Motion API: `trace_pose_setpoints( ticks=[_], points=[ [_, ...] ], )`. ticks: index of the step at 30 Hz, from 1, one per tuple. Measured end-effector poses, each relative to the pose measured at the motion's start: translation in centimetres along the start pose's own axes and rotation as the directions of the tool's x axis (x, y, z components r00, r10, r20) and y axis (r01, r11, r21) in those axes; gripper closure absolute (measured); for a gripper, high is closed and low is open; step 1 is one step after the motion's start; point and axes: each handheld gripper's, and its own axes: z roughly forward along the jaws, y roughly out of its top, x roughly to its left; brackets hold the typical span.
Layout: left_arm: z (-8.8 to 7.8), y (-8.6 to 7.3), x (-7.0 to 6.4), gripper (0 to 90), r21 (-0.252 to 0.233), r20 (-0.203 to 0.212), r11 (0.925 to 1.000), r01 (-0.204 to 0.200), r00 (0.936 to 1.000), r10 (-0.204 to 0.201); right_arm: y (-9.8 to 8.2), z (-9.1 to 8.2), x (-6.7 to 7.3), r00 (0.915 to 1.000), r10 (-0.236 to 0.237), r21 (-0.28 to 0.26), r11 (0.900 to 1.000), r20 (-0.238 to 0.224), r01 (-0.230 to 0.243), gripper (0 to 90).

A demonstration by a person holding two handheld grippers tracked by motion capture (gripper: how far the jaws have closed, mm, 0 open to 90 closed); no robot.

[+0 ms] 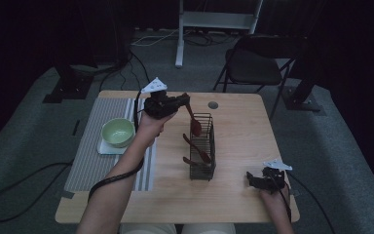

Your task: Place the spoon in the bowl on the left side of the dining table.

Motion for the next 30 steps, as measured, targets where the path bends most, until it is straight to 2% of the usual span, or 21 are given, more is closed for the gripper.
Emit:
trace_pose_setpoints(
  ticks=[1,3,4,8,10,14,15,16,23,26,27,29,30],
  points=[
    [-0.2,0.0,0.1,84.0,-0.001,0.01,1.0,0.007,0.9999,-0.007,0.0,0.0,0.0,1.0,0.0,0.0,1.0,0.0,0.0,10.5],
    [-0.7,0.0,0.3,84.0,-0.007,-0.012,1.0,0.006,0.9999,-0.006,0.0,0.0,0.0,1.0,0.0,0.0,1.0,0.0,0.0,10.5],
    [-1.0,-0.1,0.6,84.0,-0.011,-0.007,0.9998,0.019,0.9998,-0.019,0.0,0.0,0.0,1.0,0.0,0.0,1.0,0.0,0.0,10.5],
    [-2.1,-0.1,1.2,84.0,-0.018,-0.048,0.9997,0.015,0.9987,-0.016,0.0,0.0,0.0,1.0,0.001,0.0,1.0,0.0,-0.001,10.5],
    [-2.4,-0.2,1.4,84.0,-0.02,-0.047,0.9997,0.017,0.9987,-0.018,0.0,0.0,0.0,1.0,0.0,0.0,1.0,0.0,0.0,10.5],
    [-3.1,-0.6,2.0,84.0,-0.01,-0.086,0.9998,0.019,0.9961,-0.02,0.0,0.0,0.0,1.0,0.004,0.001,1.0,0.002,-0.004,10.5],
    [-3.3,-0.7,2.1,84.0,-0.008,-0.084,0.9997,0.024,0.9961,-0.024,0.0,0.0,0.0,1.0,0.005,0.001,1.0,0.002,-0.005,10.5],
    [-3.5,-0.9,2.3,84.0,-0.008,-0.098,0.9996,0.026,0.9948,-0.027,0.0,0.0,0.0,1.0,0.006,0.001,1.0,0.002,-0.006,10.5],
    [-4.5,-1.3,2.9,84.0,0.002,-0.131,0.9997,0.025,0.9911,-0.024,0.0,0.0,0.0,1.0,0.005,0.001,1.0,0.002,-0.005,10.5],
    [-5.4,-1.5,3.4,84.0,-0.004,-0.146,0.9994,0.035,0.9887,-0.035,0.0,0.0,0.0,1.0,0.005,0.001,1.0,0.002,-0.005,10.5],
    [-5.7,-1.6,3.5,84.0,-0.003,-0.164,0.9994,0.035,0.9859,-0.035,0.0,0.0,0.0,1.0,0.005,0.001,1.0,0.002,-0.005,10.5],
    [-5.9,-1.6,3.6,84.0,-0.002,-0.162,0.9994,0.035,0.9861,-0.035,0.0,0.0,0.0,1.0,0.005,0.001,1.0,0.003,-0.005,10.5],
    [-6.6,-1.7,4.0,84.0,-0.003,-0.182,0.9993,0.036,0.9826,-0.036,0.0,0.0,0.0,1.0,0.005,0.001,1.0,0.003,-0.005,10.5]
  ],
)
